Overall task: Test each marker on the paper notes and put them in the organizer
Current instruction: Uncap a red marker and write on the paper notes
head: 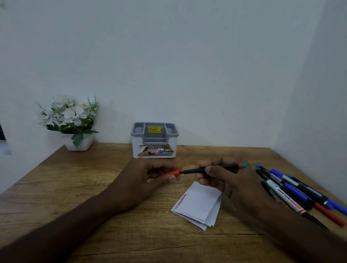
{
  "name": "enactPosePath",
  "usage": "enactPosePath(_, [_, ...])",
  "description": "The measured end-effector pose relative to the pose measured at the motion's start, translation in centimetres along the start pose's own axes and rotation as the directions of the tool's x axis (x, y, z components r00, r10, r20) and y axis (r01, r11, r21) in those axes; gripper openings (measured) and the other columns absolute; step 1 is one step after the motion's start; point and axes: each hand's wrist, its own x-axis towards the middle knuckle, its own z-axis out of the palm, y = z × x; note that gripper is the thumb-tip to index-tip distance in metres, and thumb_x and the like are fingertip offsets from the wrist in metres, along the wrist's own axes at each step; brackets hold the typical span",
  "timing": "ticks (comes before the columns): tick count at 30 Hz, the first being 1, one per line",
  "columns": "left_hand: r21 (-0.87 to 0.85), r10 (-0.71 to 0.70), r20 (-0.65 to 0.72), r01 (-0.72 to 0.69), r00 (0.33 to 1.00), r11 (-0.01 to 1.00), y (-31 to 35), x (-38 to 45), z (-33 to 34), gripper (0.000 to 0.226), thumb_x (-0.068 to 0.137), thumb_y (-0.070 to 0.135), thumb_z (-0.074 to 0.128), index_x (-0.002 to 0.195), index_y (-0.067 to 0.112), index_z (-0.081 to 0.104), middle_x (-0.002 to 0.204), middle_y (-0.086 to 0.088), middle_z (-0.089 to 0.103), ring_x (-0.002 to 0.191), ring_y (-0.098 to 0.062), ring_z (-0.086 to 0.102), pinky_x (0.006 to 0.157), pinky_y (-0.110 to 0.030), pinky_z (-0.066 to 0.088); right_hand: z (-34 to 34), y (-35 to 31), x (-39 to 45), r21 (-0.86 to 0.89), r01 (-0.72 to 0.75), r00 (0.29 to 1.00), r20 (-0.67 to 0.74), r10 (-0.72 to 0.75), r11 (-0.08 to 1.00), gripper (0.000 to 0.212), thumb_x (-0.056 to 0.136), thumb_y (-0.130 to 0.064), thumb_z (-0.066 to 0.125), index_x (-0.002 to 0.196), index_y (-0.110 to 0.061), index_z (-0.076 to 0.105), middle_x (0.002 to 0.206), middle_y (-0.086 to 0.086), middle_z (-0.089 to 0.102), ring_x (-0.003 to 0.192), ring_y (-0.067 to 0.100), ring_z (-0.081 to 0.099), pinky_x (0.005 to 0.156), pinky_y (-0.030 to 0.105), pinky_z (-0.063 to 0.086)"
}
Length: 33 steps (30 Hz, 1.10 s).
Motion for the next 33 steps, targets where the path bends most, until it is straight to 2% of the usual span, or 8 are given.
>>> enactPosePath(4, [0.106,0.053,-0.010,-0.051,0.999,0.993,0.4,-0.1,0.2,0.034,0.092,0.032,0.077,0.126,0.035,0.075,0.117,0.028,0.073,0.110,0.007,0.068,0.093,-0.014,0.055,0.0,0.1,-0.1,-0.106,-0.024,0.999,0.024,0.027,0.994,0.032,0.069,-0.034,0.087,0.097,-0.020,0.088,0.101,0.008,0.086,0.092,0.023,0.084,0.075,0.022,0.065])
enactPosePath(8, [0.092,0.071,-0.045,-0.067,0.996,0.994,0.9,-0.3,0.9,0.036,0.089,0.037,0.077,0.125,0.041,0.073,0.113,0.033,0.072,0.104,0.010,0.069,0.090,-0.014,0.056,0.8,0.3,-0.2,-0.294,-0.023,0.999,0.022,0.031,0.956,0.054,0.070,-0.046,0.088,0.115,-0.016,0.081,0.102,0.000,0.086,0.093,0.019,0.084,0.088,0.036,0.067])
enactPosePath(13, [0.085,0.049,-0.089,-0.041,0.995,0.996,1.1,-0.2,1.8,0.050,0.089,0.031,0.081,0.132,0.048,0.063,0.107,0.047,0.064,0.112,0.014,0.065,0.103,-0.020,0.050,1.4,0.1,-0.8,-0.299,0.093,0.996,0.036,-0.086,0.950,0.027,0.080,-0.042,0.081,0.101,-0.025,0.084,0.093,-0.004,0.086,0.085,0.015,0.083,0.078,0.024,0.066])
enactPosePath(17, [0.054,0.064,-0.083,-0.060,0.994,0.997,0.8,-0.5,2.1,0.068,0.091,0.034,0.079,0.152,0.034,0.049,0.098,0.030,0.076,0.102,0.008,0.071,0.104,-0.015,0.047,2.0,0.5,-1.1,-0.265,0.062,0.998,0.032,-0.056,0.962,0.029,0.082,-0.039,0.079,0.104,-0.020,0.083,0.093,0.000,0.086,0.084,0.016,0.083,0.076,0.024,0.065])
enactPosePath(22, [0.079,0.044,-0.086,-0.037,0.995,0.996,0.9,-0.2,1.9,0.073,0.093,0.046,0.075,0.157,0.040,0.040,0.105,0.032,0.075,0.107,0.012,0.068,0.099,-0.010,0.046,1.8,-0.1,-0.6,-0.254,0.040,0.999,0.022,-0.036,0.966,0.028,0.086,-0.041,0.079,0.103,-0.019,0.084,0.093,0.004,0.086,0.086,0.018,0.082,0.075,0.022,0.063])
enactPosePath(27, [0.308,-0.087,0.127,0.044,0.988,0.950,0.5,-0.8,0.5,0.073,0.083,0.093,0.040,0.150,0.068,0.020,0.146,0.036,0.050,0.133,0.014,0.043,0.111,-0.033,0.044,0.3,-2.2,3.7,-0.219,0.100,0.958,-0.241,-0.153,0.971,0.023,0.101,-0.039,0.071,0.101,-0.018,0.082,0.092,0.007,0.085,0.088,0.025,0.082,0.082,0.031,0.066])
enactPosePath(30, [0.370,-0.031,0.312,-0.092,0.950,0.925,1.1,-0.7,0.3,0.057,0.092,0.082,0.046,0.145,0.061,0.040,0.150,0.038,0.040,0.136,0.016,0.034,0.113,-0.035,0.039,0.8,-4.0,8.1,-0.283,0.168,0.927,-0.281,-0.249,0.944,0.023,0.106,-0.036,0.065,0.103,-0.017,0.079,0.087,0.003,0.084,0.081,0.019,0.083,0.081,0.032,0.067])
enactPosePath(33, [0.361,0.005,0.381,-0.154,0.924,0.920,1.2,-0.5,0.2,0.048,0.096,0.071,0.051,0.142,0.059,0.048,0.150,0.038,0.038,0.139,0.016,0.028,0.115,-0.036,0.033,2.2,-5.2,12.4,-0.505,0.259,0.860,-0.268,-0.434,0.823,0.027,0.107,-0.037,0.063,0.102,-0.015,0.077,0.082,-0.004,0.082,0.073,0.007,0.080,0.077,0.026,0.066])
